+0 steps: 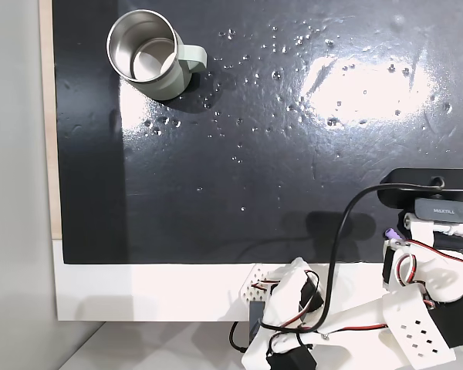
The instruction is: Grasp a pengrip and put it in the cup.
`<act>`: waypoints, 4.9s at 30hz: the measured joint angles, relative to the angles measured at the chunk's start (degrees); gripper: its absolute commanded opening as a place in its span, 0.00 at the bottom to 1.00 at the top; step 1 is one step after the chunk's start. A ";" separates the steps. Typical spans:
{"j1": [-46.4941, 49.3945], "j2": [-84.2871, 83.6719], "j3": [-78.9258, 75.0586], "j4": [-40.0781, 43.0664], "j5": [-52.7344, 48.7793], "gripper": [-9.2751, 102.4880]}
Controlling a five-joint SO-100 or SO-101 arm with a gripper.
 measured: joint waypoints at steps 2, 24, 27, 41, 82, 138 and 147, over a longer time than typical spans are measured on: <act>1.14 -0.09 0.00 0.00 -4.39 0.22; 6.50 -1.23 24.61 -31.73 -22.94 0.34; 7.03 -1.23 28.04 -33.93 -25.40 0.34; 13.45 -3.69 33.75 -39.81 -39.73 0.35; 11.51 -24.79 29.09 -55.63 -39.55 0.22; -41.75 -1.93 5.01 -37.71 79.80 0.08; -55.28 -11.60 -10.02 -34.80 106.70 0.08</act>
